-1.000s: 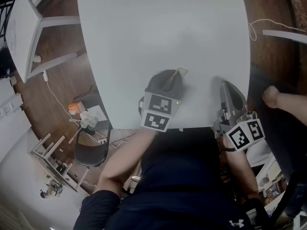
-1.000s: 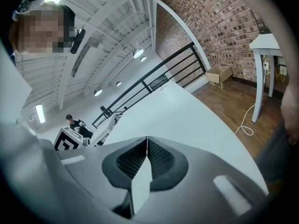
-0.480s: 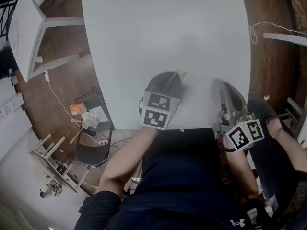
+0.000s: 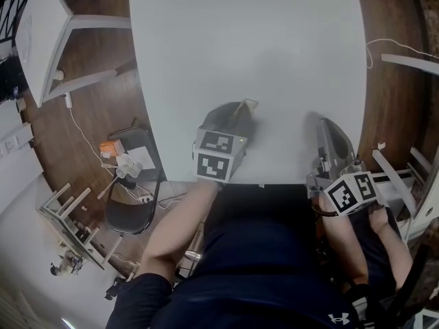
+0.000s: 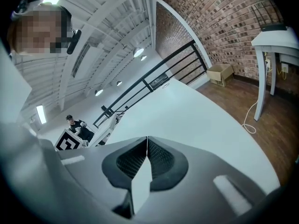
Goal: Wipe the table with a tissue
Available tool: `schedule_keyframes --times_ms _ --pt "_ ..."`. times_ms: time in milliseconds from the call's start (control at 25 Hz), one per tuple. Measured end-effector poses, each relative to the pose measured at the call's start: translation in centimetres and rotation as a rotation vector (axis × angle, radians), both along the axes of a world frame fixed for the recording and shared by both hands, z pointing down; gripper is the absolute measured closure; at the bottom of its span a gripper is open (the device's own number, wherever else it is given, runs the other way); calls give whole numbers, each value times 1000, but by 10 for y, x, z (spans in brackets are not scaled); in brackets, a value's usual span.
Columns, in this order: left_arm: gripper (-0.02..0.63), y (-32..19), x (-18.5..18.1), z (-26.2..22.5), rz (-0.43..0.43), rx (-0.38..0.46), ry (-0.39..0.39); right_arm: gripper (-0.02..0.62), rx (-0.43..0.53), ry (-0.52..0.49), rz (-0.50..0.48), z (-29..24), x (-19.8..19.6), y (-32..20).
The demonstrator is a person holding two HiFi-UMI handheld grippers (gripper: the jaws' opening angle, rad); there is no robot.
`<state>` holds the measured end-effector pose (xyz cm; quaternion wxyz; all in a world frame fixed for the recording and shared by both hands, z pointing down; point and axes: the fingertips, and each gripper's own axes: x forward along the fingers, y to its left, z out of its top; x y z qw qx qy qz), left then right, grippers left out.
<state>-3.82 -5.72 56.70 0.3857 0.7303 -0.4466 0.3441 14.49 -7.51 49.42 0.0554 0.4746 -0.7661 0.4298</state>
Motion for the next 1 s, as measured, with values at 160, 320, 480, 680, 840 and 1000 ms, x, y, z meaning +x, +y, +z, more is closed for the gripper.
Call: schedule_keyframes --times_ms 160,320,480,680,840,1000 --pt "586 1 -9 -1 -23 1 -5 583 4 8 -15 -1 -4 -2" --pt "586 3 -20 -1 -43 2 -5 583 9 17 -22 -2 -8 -3" --pt "586 5 -31 -1 -67 2 -10 583 8 16 -33 -2 -13 -1" --pt "586 7 -43 -1 -83 2 -24 583 4 13 -45 -1 -20 0" --pt "586 9 -50 -1 -99 1 -25 583 6 13 -50 -1 -23 -1" --pt "586 11 -55 -1 -112 2 -25 583 8 11 -56 -2 -26 -1"
